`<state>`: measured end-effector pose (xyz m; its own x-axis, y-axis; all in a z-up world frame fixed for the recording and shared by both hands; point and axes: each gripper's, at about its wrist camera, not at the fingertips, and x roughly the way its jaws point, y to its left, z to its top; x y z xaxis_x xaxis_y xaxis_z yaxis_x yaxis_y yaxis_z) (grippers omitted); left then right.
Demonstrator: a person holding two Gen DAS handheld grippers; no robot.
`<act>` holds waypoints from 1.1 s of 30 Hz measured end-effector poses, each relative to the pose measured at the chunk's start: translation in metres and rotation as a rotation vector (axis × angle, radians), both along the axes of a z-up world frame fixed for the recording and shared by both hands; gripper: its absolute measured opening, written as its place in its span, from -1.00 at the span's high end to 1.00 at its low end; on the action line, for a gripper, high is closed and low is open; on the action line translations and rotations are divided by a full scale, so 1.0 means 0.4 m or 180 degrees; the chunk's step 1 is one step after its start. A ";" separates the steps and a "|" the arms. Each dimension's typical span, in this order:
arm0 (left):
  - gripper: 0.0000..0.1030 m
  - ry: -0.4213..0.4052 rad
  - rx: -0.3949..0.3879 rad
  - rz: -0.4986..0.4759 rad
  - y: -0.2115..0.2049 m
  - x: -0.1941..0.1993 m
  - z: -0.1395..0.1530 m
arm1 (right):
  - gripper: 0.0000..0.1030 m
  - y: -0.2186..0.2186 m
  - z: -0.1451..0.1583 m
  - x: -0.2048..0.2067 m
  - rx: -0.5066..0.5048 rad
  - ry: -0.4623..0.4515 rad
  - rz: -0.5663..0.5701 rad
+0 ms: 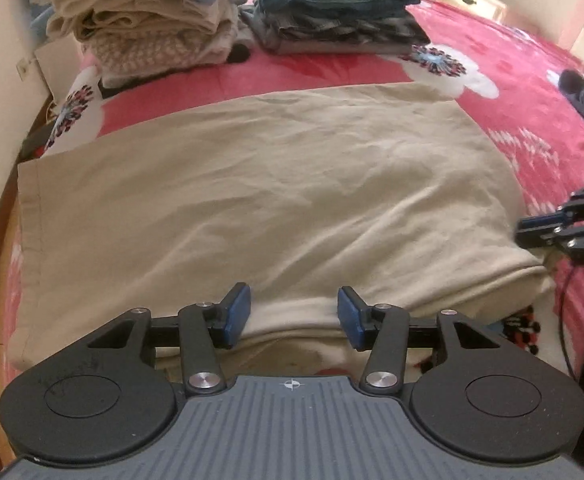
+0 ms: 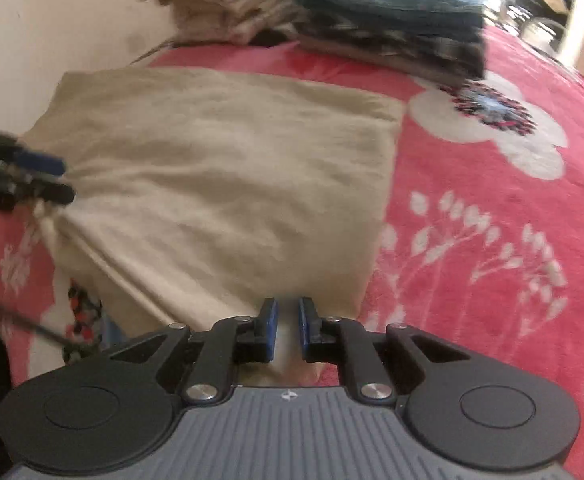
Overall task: Fold clothes
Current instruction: 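Lower both tools onto the khaki trousers edge and close them on it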
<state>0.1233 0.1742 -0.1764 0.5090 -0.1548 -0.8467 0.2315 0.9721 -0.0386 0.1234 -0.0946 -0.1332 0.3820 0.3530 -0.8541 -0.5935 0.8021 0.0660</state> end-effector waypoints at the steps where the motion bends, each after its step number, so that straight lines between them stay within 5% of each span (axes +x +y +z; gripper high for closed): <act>1: 0.05 -0.0019 0.0034 -0.0022 0.001 0.000 0.005 | 0.73 -0.001 0.022 -0.009 0.0045 -0.0070 -0.0009; 4: 0.05 -0.0145 0.0198 -0.0142 -0.004 -0.013 0.026 | 0.73 0.008 0.041 -0.046 0.0057 -0.0171 0.0049; 7: 0.02 -0.0228 0.0409 -0.0274 -0.009 -0.030 0.017 | 0.80 0.029 -0.050 -0.061 -0.0233 -0.0065 0.0048; 14: 0.01 -0.0238 0.0364 -0.0030 0.002 -0.045 0.036 | 0.74 -0.050 0.050 -0.081 0.0363 0.0082 -0.0640; 18: 0.00 -0.0184 -0.0022 0.0204 0.011 -0.095 0.077 | 0.67 -0.143 0.017 -0.092 0.1211 0.0921 -0.1431; 21: 0.01 0.0130 -0.0667 0.0491 0.011 -0.114 0.058 | 0.64 -0.212 -0.069 -0.119 0.2116 0.1804 -0.2210; 23: 0.01 0.0371 -0.1159 0.0766 0.013 -0.116 0.027 | 0.61 -0.229 -0.107 -0.144 0.2446 0.2146 -0.2519; 28: 0.01 0.0840 -0.2084 0.1465 0.008 -0.100 -0.062 | 0.21 -0.238 -0.147 -0.153 0.2906 0.2499 -0.2909; 33: 0.01 0.0990 -0.2330 0.1806 0.000 -0.086 -0.105 | 0.06 -0.222 -0.189 -0.144 0.2986 0.2699 -0.3169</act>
<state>0.0887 0.1743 -0.2185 0.4402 -0.4968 -0.7480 -0.3860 0.6474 -0.6572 0.0657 -0.1835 -0.2088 0.3210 0.7604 -0.5646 0.5751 0.3172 0.7541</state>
